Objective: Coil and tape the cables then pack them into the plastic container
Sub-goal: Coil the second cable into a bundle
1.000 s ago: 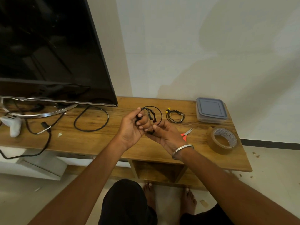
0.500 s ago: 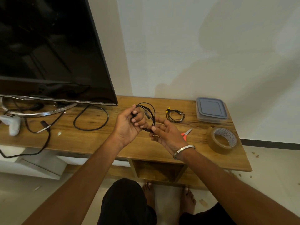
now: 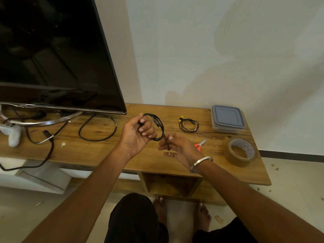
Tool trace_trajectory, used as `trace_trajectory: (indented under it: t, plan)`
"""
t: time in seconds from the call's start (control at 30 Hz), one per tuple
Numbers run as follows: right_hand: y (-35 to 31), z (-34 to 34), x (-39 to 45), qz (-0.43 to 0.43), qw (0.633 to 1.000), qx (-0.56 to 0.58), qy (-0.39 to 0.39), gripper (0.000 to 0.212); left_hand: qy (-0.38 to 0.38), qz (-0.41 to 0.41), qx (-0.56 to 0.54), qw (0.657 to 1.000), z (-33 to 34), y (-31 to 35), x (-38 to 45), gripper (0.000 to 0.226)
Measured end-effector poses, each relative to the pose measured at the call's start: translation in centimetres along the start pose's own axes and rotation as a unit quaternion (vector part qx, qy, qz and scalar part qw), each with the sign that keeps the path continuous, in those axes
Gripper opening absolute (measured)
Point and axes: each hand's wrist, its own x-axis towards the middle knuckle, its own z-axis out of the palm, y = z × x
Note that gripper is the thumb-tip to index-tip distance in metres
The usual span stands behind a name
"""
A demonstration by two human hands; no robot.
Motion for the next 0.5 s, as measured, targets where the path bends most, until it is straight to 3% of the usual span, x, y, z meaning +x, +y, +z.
trace_trajectory:
  t: [0.13, 0.23, 0.33, 0.5]
  plan:
    - [-0.2, 0.9, 0.1, -0.005, 0.997, -0.072, 0.016, 0.033, 0.003, -0.014, 0.008, 1.000, 0.2, -0.6, -0.1, 0.038]
    - [-0.4, 1.1, 0.2, -0.014, 0.995, -0.092, 0.045, 0.021, 0.021, -0.017, 0.029, 0.999, 0.4, -0.8, -0.1, 0.039]
    - [-0.5, 1.1, 0.2, 0.001, 0.998, -0.038, 0.057, 0.007, 0.056, -0.024, 0.063, 0.996, 0.3, -1.2, -0.1, 0.037]
    - [-0.2, 0.9, 1.3, 0.001, 0.993, -0.009, 0.115, 0.014, 0.125, -0.022, 0.119, 0.985, 0.4, -2.4, 0.1, 0.039]
